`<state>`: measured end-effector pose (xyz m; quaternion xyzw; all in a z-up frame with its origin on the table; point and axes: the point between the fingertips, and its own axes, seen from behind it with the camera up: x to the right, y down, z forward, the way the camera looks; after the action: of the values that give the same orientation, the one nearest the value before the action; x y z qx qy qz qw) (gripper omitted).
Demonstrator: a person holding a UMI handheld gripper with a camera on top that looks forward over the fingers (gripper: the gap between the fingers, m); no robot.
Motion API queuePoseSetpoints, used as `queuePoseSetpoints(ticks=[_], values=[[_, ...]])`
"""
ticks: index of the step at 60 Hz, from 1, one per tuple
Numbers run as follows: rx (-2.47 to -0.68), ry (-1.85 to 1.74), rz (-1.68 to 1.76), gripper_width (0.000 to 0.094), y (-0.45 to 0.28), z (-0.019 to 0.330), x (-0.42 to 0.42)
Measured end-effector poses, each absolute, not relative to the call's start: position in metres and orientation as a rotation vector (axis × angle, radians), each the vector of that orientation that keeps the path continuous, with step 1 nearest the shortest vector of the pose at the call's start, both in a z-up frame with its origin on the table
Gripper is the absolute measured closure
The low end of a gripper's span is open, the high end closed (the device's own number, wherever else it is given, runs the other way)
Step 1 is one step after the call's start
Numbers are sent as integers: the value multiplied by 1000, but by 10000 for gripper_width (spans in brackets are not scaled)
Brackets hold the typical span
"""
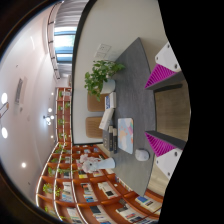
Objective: Arrange mouse
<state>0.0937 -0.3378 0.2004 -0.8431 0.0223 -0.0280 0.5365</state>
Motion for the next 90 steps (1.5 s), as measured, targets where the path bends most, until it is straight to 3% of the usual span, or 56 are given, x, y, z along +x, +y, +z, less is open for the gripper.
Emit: queuePoseSetpoints(ticks=[7, 17, 28, 39, 61, 65, 72, 82, 90], values=[[-2059, 42, -31, 112, -351, 177, 75], [-2169, 12, 38, 109, -349, 94, 10], [-2260, -60, 122, 108, -321, 38, -63], [-2307, -142, 144, 107, -257, 9, -120], [-2333, -96, 105, 121, -131, -5, -158], [-2358, -105, 77, 154, -124, -12, -157], [-2367, -71, 32, 424, -118, -14, -150], [-2415, -28, 31, 579, -120, -15, -148], [-2439, -32, 27, 606, -122, -16, -148]])
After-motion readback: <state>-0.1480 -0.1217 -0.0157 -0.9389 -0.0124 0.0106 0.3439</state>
